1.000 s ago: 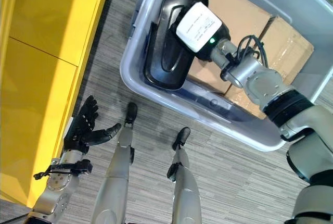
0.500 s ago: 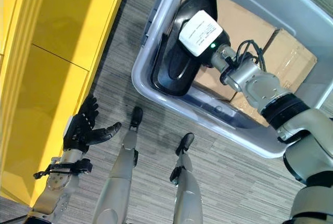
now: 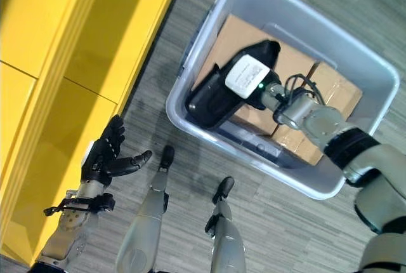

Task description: Move parts from the plastic box to the shelf.

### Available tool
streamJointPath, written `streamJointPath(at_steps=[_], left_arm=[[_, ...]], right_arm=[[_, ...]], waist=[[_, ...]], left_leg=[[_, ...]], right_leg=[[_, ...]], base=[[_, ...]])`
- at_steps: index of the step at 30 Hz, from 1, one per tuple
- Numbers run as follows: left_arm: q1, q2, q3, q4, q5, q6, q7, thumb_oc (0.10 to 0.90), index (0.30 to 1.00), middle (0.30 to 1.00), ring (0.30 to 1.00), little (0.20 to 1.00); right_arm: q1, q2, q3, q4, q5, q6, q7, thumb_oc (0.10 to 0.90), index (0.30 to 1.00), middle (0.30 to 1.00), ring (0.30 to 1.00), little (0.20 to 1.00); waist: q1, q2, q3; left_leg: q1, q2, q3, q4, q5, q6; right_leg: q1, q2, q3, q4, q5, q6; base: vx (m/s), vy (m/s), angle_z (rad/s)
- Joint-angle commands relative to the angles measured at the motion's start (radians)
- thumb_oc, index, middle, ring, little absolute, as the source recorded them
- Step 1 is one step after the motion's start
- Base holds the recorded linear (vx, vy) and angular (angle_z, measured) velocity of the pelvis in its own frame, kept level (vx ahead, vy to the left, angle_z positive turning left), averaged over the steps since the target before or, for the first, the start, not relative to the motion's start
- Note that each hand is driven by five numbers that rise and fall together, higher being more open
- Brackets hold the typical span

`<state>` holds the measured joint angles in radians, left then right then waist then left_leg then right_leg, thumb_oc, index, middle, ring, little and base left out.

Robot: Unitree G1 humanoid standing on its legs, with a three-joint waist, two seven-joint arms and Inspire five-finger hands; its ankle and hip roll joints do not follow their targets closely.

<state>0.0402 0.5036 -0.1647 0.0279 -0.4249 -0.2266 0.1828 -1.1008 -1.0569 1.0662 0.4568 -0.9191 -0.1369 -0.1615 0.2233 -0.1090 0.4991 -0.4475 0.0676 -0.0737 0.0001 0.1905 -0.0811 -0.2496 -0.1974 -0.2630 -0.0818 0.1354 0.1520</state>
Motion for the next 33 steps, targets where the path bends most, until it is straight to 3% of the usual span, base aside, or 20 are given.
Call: streamJointPath(at_steps=[1, 8, 12, 14, 19, 25, 26, 28, 33], left_arm=[[0.018, 0.046, 0.026, -0.091, 0.028, -0.069, -0.026, 0.9, 1.0, 1.0, 1.0, 1.0], [0.055, 0.043, 0.058, -0.071, 0.039, -0.049, -0.061, 0.9, 1.0, 1.0, 1.0, 1.0], [0.066, 0.05, 0.065, -0.079, 0.042, -0.043, -0.071, 0.9, 1.0, 1.0, 1.0, 1.0], [0.084, 0.04, 0.082, -0.074, 0.058, -0.036, -0.084, 0.9, 1.0, 1.0, 1.0, 1.0], [0.108, 0.052, 0.109, -0.077, 0.106, -0.034, -0.095, 0.9, 1.0, 1.0, 1.0, 1.0], [0.104, 0.07, 0.14, -0.074, 0.195, -0.034, -0.079, 0.9, 1.0, 1.0, 1.0, 1.0], [0.082, 0.078, 0.148, -0.075, 0.269, -0.038, -0.056, 0.9, 1.0, 1.0, 1.0, 1.0], [0.076, 0.082, 0.152, -0.079, 0.296, -0.041, -0.048, 0.9, 1.0, 1.0, 1.0, 1.0], [0.008, 0.145, 0.134, -0.114, 0.517, -0.059, 0.014, 0.9, 1.0, 1.0, 1.0, 1.0]], right_arm=[[-0.03, -0.078, -0.03, -0.023, 0.046, 0.04, -0.047, 0.4, 0.3, 0.3, 0.3, 0.3], [0.116, -0.163, -0.192, -0.164, 0.089, 0.025, -0.057, 0.4, 0.3, 0.3, 0.3, 0.3], [0.17, -0.18, -0.251, -0.2, 0.099, 0.018, -0.053, 0.4, 0.3, 0.3, 0.3, 0.3], [0.241, -0.191, -0.345, -0.267, 0.161, 0.001, -0.053, 0.4, 0.3, 0.3, 0.3, 0.3], [0.378, -0.199, -0.514, -0.381, 0.224, -0.027, -0.047, 0.4, 0.3, 0.3, 0.3, 0.3], [0.461, -0.15, -0.623, -0.483, 0.339, -0.062, -0.005, 0.4, 0.3, 0.3, 0.3, 0.3], [0.464, -0.125, -0.636, -0.535, 0.423, -0.085, 0.025, 0.4, 0.3, 0.3, 0.3, 0.3], [0.461, -0.115, -0.642, -0.552, 0.451, -0.087, 0.033, 0.4, 0.3, 0.3, 0.3, 0.3], [0.434, -0.024, -0.644, -0.577, 0.584, -0.106, 0.052, 0.4, 0.3, 0.3, 0.3, 0.3]], waist=[[-0.02, -0.044, -0.04], [-0.057, -0.064, -0.15], [-0.057, -0.066, -0.17], [-0.081, -0.063, -0.213], [-0.093, -0.058, -0.276], [-0.102, -0.056, -0.34], [-0.116, -0.053, -0.373], [-0.117, -0.052, -0.382], [-0.144, -0.043, -0.433]], left_leg=[[0.057, 0.104, 0.014, -0.062, -0.01, -0.045], [0.169, 0.114, 0.033, -0.084, -0.03, -0.046], [0.195, 0.114, 0.035, -0.086, -0.036, -0.046], [0.234, 0.116, 0.044, -0.087, -0.048, -0.044], [0.293, 0.114, 0.06, -0.087, -0.069, -0.04], [0.338, 0.125, 0.081, -0.087, -0.083, -0.042], [0.359, 0.13, 0.095, -0.087, -0.089, -0.044], [0.365, 0.133, 0.101, -0.087, -0.091, -0.044], [0.396, 0.144, 0.127, -0.087, -0.1, -0.047]], right_leg=[[0.053, -0.037, 0.015, 0.009, 0.03, 0.045], [0.145, -0.03, 0.019, -0.001, 0.013, 0.05], [0.168, -0.031, 0.018, -0.002, 0.008, 0.052], [0.197, -0.032, 0.026, -0.002, 0.005, 0.054], [0.243, -0.034, 0.039, -0.004, 0.001, 0.057], [0.271, -0.034, 0.055, -0.005, 0.007, 0.062], [0.278, -0.034, 0.067, -0.005, 0.012, 0.062], [0.278, -0.033, 0.072, -0.005, 0.012, 0.062], [0.285, -0.033, 0.096, -0.005, 0.013, 0.062]], base=[[0.06, -0.027, -0.08], [0.08, -0.023, -0.1], [0.06, -0.007, -0.05], [0.1, -0.002, -0.06], [0.08, 0.011, -0.13], [0.05, 0.013, -0.12], [0.02, 0.015, -0.09], [0.01, 0.01, -0.13], [0.01, 0.015, -0.15]])
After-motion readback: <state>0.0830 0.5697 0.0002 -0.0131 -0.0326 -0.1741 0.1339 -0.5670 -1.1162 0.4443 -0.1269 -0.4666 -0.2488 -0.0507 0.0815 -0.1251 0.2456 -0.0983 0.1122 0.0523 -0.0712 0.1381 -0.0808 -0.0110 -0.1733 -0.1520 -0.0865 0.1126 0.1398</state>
